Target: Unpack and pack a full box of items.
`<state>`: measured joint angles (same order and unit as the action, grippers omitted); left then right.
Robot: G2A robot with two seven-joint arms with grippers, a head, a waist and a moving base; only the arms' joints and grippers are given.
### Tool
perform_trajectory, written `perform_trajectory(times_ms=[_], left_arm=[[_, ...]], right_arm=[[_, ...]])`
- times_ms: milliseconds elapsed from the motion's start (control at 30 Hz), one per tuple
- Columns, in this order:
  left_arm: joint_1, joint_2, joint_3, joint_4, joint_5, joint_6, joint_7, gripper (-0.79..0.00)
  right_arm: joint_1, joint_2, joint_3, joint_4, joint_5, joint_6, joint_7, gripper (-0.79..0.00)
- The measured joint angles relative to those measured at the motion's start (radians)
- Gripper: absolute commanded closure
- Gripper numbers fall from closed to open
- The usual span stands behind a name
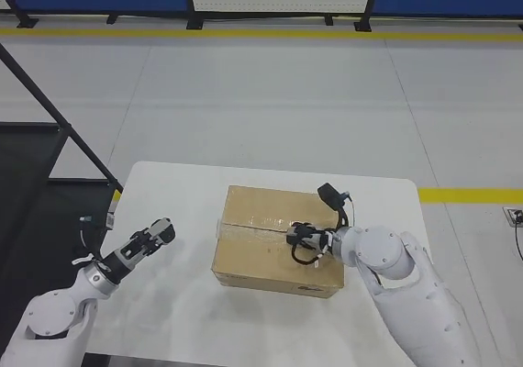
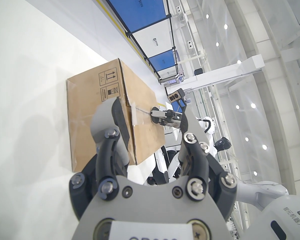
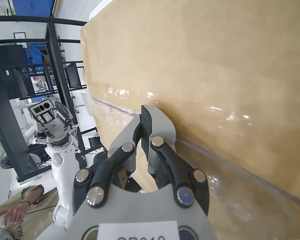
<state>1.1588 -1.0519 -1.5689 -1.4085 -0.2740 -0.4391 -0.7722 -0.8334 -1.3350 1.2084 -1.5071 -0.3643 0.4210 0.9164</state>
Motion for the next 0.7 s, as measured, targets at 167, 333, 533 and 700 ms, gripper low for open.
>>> perform_trajectory(times_ms=[167,333,533,700], left_arm=[[-0.005,0.001,0.007,-0.002,0.004,0.001,-0.003,-0.493],[-0.009,0.002,0.012,-0.004,0.007,0.001,-0.005,-0.493],[-0.012,0.004,0.016,-0.003,0.006,0.003,-0.011,-0.499],[-0.016,0.006,0.019,-0.002,0.009,0.003,-0.017,-0.493]], right_arm=[[-0.063,0.018,0.069,-0.061,-0.014,0.025,-0.002,0.000],[-0.115,0.033,0.132,-0.098,-0.009,0.034,-0.007,0.000],[-0.185,0.050,0.221,-0.137,0.037,0.010,-0.013,0.000],[-0.247,0.062,0.298,-0.169,0.091,-0.015,-0.025,0.000]])
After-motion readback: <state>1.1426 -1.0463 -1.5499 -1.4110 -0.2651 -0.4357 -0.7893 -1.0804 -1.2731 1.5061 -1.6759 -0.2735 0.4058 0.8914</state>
